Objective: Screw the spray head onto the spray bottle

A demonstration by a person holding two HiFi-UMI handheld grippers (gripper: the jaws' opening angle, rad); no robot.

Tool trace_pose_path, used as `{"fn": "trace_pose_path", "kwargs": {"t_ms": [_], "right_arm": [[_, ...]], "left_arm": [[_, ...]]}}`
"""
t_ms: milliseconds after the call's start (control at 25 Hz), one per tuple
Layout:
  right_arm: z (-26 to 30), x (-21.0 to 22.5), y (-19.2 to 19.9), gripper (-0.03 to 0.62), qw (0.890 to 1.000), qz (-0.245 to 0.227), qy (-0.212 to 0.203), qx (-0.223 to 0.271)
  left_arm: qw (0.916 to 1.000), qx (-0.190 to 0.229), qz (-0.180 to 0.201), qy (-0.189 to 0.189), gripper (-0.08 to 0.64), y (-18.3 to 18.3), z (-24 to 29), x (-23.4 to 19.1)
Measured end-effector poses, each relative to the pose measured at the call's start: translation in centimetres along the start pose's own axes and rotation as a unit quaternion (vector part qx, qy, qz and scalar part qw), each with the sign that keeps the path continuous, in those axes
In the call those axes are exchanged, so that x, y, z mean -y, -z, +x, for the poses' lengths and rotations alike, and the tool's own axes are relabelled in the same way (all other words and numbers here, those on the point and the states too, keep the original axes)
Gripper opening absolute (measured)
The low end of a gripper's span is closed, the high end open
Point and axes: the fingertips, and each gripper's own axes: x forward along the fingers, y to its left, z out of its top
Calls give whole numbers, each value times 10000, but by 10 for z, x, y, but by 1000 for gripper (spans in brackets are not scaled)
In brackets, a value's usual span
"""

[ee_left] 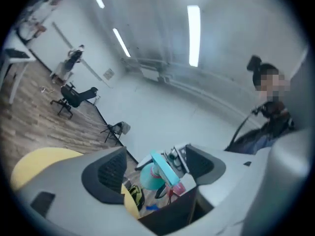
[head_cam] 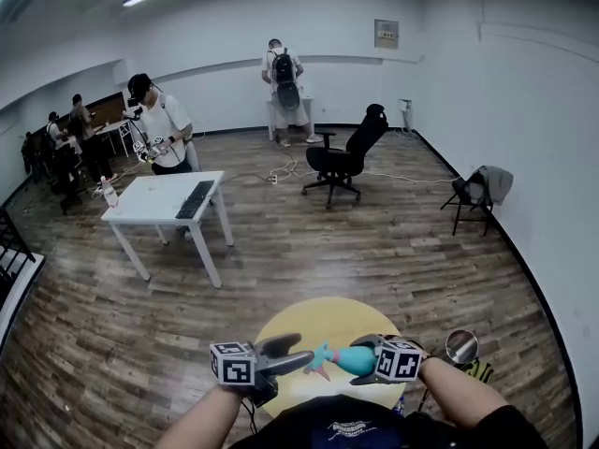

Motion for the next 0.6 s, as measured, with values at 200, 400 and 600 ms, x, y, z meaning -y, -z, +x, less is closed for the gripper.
{"fn": "trace_pose_path", "kwargs": {"t_ms": [200,400,600], "right_arm": [[-10,6,8,428,9992,-127,252,-286],[4,5,-19,426,9900,-1092,315,-842],[4,-17,-10,425,9920,-958,-12,-817]], "left_arm": [[9998,-14,61,-168,393,-3,-14,-5],[9632,-1963,1825,-202,333,58,48,17],[9180,-2814,2782,-263,224,87,44,22]]}}
